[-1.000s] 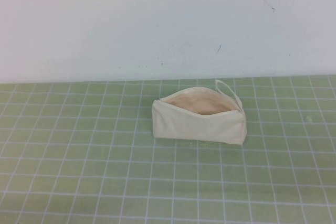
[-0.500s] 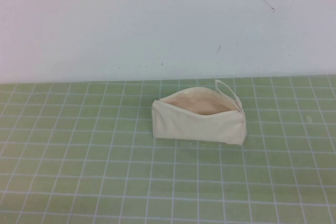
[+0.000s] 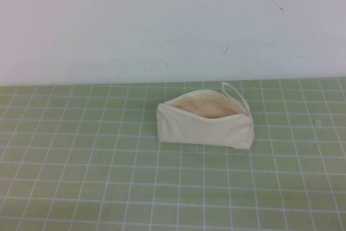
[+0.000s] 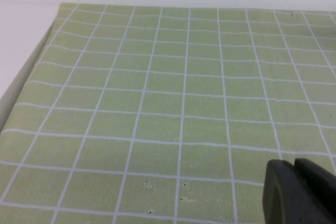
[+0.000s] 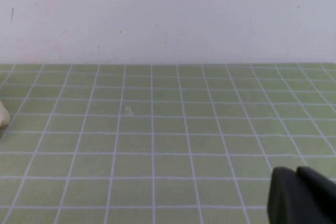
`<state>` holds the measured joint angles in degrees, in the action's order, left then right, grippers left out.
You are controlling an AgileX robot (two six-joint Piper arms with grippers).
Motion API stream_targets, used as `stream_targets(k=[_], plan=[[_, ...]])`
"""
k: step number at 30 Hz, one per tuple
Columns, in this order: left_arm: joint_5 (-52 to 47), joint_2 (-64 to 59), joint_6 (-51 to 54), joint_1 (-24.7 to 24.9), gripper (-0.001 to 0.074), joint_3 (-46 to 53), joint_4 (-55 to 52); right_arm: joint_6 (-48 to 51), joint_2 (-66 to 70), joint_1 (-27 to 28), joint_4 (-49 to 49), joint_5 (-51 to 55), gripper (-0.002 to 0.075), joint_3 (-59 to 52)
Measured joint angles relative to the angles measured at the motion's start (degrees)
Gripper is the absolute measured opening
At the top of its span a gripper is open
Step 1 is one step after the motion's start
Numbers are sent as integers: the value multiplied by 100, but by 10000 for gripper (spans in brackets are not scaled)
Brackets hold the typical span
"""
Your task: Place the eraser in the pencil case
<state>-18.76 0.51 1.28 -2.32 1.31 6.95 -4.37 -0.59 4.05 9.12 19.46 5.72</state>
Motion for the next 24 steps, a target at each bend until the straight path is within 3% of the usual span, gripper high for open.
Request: stream_targets(k=[7, 15, 24], plan=[[0, 0, 0, 0, -1, 0, 0, -67, -10, -138, -105, -850, -1, -697], [0, 0, 0, 0, -1, 0, 0, -167, -10, -439, -162, -8, -1, -727], [0, 0, 0, 0, -1, 0, 0, -167, -10, -439, -161, 88, -1, -716]])
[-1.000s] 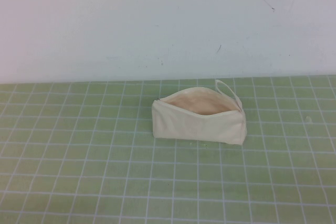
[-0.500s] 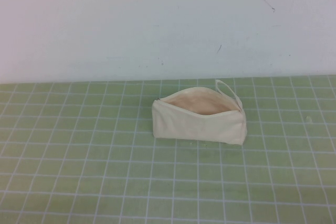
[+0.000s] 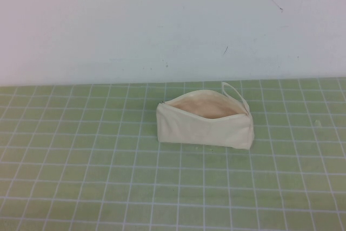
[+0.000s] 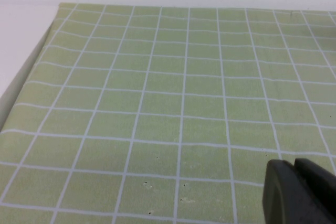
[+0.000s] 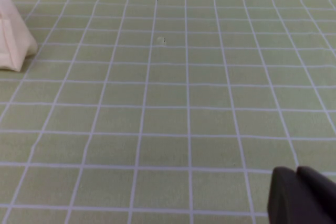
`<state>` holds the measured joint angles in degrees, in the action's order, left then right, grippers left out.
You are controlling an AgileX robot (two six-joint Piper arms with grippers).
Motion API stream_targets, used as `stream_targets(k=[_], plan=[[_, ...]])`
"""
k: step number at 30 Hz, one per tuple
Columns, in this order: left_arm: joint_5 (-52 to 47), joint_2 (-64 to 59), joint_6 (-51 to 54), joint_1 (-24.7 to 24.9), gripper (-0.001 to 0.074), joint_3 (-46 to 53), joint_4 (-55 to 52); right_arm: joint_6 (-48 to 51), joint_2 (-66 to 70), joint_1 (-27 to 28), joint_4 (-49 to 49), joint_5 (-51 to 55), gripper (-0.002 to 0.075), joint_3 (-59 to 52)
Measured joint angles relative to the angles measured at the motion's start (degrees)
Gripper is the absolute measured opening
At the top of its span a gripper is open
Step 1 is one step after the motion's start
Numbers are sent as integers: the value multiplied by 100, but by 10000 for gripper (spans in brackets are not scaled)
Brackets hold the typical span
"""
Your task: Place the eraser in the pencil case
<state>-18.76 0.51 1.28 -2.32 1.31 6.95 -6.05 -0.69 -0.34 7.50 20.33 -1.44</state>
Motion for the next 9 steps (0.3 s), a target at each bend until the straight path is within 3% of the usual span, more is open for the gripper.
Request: stream_targets(k=[9], plan=[[0, 0, 0, 0, -1, 0, 0, 0, 0, 0, -12, 21, -1, 8]])
